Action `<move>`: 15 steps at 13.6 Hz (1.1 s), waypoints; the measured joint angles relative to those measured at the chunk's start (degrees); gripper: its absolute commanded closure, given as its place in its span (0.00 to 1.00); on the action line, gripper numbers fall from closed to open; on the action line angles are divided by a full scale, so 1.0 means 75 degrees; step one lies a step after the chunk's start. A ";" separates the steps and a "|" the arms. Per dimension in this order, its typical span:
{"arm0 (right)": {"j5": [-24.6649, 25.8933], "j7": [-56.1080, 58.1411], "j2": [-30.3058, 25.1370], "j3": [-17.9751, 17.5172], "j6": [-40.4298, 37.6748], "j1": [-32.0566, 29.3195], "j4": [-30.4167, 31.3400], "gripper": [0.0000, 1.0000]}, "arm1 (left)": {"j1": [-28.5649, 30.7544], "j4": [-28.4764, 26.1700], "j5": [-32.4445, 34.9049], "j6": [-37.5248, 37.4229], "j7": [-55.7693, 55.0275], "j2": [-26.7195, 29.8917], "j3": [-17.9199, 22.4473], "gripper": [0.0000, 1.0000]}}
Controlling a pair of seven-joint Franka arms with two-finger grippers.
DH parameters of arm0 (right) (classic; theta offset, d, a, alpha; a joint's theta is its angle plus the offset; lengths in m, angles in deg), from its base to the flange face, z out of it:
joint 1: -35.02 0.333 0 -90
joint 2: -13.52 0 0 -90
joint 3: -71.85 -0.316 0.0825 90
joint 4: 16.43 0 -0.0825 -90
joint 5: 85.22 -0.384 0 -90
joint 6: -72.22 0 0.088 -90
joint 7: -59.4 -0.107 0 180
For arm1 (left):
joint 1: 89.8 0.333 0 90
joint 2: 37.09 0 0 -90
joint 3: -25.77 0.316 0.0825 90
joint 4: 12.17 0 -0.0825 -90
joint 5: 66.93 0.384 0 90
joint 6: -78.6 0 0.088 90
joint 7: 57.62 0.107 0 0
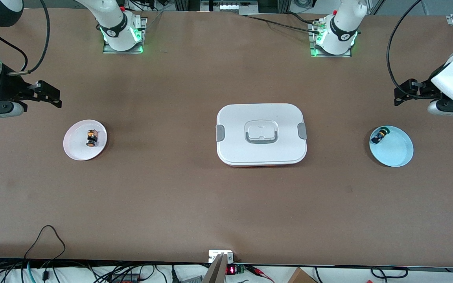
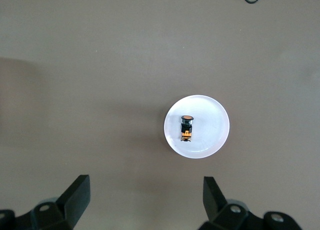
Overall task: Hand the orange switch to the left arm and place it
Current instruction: 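Move the right gripper toward the orange switch on the white plate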
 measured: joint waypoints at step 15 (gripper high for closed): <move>-0.0170 0.0307 0.0759 -0.0020 0.0309 0.0100 -0.0120 0.00 | -0.0002 0.0007 0.0000 0.0000 -0.0001 0.0001 0.0000 0.00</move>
